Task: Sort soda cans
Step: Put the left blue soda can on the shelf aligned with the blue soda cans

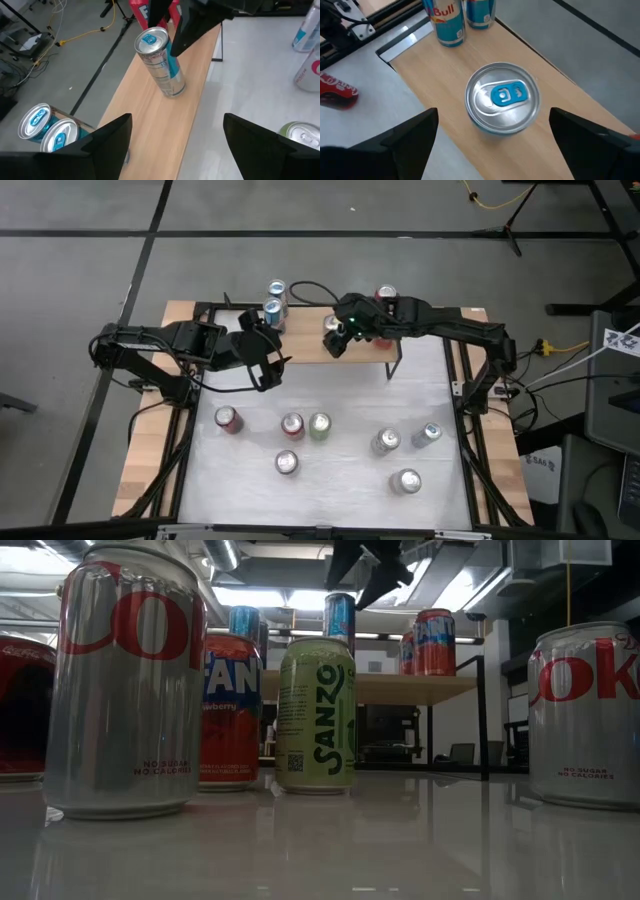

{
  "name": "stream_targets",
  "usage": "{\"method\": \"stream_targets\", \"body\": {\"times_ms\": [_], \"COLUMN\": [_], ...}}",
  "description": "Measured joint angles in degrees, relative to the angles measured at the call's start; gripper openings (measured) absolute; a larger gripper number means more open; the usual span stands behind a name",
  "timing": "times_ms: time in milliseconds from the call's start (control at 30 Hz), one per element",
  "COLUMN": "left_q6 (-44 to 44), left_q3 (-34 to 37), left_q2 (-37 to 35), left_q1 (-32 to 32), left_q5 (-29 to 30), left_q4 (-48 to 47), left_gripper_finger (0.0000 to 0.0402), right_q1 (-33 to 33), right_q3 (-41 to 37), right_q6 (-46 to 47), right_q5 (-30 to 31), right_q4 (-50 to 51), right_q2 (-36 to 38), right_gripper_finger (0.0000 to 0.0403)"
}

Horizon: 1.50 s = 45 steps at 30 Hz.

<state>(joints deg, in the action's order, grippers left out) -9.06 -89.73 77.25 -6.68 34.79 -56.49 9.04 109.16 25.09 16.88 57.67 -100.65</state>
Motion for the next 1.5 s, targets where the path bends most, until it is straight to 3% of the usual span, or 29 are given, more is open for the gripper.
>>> {"method": "stream_targets", "body": {"times_ms": [367,567,767,967,1267,1500], "left_q6": [-3.88,-3.91,-1.09,-0.87,-0.94,-1.05], "left_q3": [0.0,0.0,0.02,0.02,0.02,0.02], "left_q2": [0.93,6.0,12.23,17.0,18.05,18.05], "left_q1": [0.0,0.04,1.93,4.94,9.42,11.21], "left_q5": [-1.56,-1.62,-0.81,-0.81,-0.69,-1.53], "left_q4": [0.9,0.9,3.03,8.89,14.32,15.56], "left_gripper_finger": [0.0305,0.0295,0.0252,0.0199,0.0128,0.0094], "right_q1": [0.0,0.0,0.0,0.02,0.02,0.02], "right_q3": [0.07,0.07,0.07,-1.36,-2.01,-2.01], "right_q6": [-3.24,-12.82,-22.64,-29.32,-34.15,-37.39], "right_q5": [0.56,-0.05,-0.06,-2.12,-2.07,-3.49], "right_q4": [4.66,8.1,13.95,12.97,9.35,7.76], "right_q2": [1.81,3.01,3.88,3.85,3.83,3.81], "right_gripper_finger": [0.0372,0.0372,0.0372,0.0372,0.0372,0.0372]}}
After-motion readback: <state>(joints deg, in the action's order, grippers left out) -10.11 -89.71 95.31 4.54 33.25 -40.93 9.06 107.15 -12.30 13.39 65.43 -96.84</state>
